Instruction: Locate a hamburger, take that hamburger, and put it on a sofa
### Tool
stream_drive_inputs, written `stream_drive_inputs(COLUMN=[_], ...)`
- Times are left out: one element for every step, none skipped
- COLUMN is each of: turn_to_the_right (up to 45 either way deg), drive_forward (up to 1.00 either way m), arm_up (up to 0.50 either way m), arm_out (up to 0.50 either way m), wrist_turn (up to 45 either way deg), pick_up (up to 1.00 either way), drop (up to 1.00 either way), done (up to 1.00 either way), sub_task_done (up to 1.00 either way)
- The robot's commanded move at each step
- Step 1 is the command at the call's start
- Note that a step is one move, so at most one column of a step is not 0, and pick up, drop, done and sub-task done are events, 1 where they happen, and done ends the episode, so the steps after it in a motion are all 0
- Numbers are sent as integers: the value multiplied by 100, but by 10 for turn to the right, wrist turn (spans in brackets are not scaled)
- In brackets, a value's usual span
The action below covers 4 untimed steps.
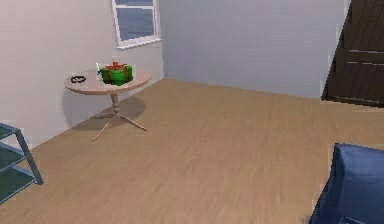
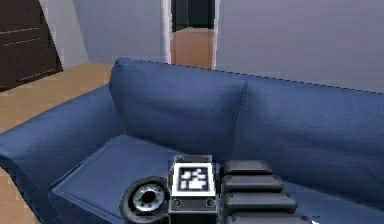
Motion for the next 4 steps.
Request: stream_drive_inputs(turn_to_the_right=[0, 0, 0, 0], drive_forward=[0, 0, 0, 0], arm_up=[0, 0, 0, 0], arm_out=[32, 0, 0, 0], wrist_turn=[0, 450, 450, 450], pick_up=[0, 0, 0, 0], drop=[0, 0, 0, 0], done=[0, 0, 0, 0], sub_task_done=[0, 0, 0, 0])
